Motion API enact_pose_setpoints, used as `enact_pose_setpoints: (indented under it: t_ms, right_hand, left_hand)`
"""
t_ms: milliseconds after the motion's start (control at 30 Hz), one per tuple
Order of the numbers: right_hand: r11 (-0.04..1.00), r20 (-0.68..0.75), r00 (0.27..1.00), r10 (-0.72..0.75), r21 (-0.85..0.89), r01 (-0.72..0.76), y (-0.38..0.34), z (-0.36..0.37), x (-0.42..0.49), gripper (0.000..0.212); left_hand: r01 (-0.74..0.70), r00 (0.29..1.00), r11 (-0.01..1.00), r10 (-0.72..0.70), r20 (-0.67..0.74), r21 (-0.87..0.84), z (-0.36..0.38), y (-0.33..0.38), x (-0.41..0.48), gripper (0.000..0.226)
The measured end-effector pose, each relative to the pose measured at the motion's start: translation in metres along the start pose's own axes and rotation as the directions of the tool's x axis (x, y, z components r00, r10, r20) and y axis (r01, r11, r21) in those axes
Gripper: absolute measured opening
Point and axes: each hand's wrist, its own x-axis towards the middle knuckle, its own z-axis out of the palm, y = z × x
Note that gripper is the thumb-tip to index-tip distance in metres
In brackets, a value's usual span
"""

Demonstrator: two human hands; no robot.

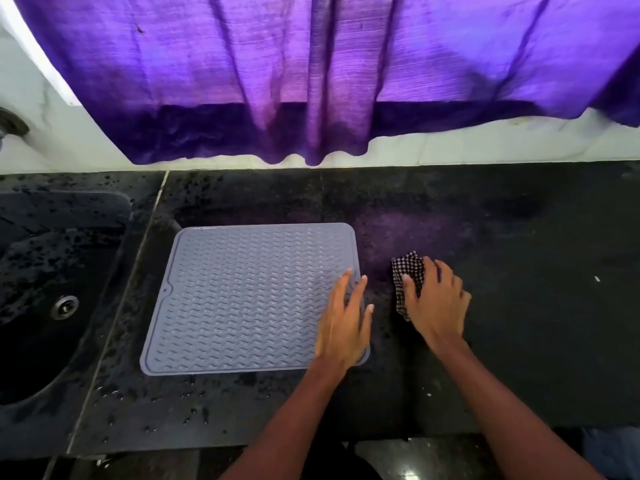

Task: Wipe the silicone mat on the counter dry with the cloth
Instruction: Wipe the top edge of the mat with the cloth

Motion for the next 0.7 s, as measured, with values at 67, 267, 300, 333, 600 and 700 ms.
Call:
enact_pose_setpoints:
  t_ms: [67, 267, 300, 333, 600, 700]
  right_hand:
    - [0.993, 0.055, 0.994, 0.096, 0.061, -0.099, 0.004, -0.001, 0.008, 0.059]
    - [0.974, 0.143, 0.986, 0.080, 0.198, -0.108, 0.013, 0.011, 0.018, 0.062]
    - [0.965, 0.156, 0.984, 0.084, 0.235, -0.119, 0.013, 0.011, 0.018, 0.063]
    - [0.948, 0.178, 0.979, 0.100, 0.281, -0.148, 0.013, 0.012, 0.020, 0.063]
    - [0.848, 0.173, 0.985, 0.009, 0.520, -0.099, -0.019, 0.001, 0.013, 0.031]
    - [0.805, 0.131, 0.990, -0.046, 0.591, -0.041, -0.039, -0.006, 0.004, 0.030]
  left_hand:
    - [0.047, 0.998, 0.999, -0.047, 0.033, -0.014, 0.004, 0.004, 0.001, 0.050]
    - [0.058, 0.998, 0.998, -0.057, 0.018, -0.037, 0.009, 0.007, 0.001, 0.041]
    - [0.066, 0.998, 0.996, -0.065, 0.018, -0.062, 0.008, 0.009, 0.002, 0.041]
    - [0.078, 0.997, 0.993, -0.077, 0.019, -0.088, 0.007, 0.010, 0.003, 0.041]
    - [0.235, 0.972, 0.919, -0.215, 0.098, -0.317, -0.007, 0.010, 0.016, 0.033]
    - [0.328, 0.943, 0.823, -0.314, 0.110, -0.463, -0.014, 0.009, 0.022, 0.037]
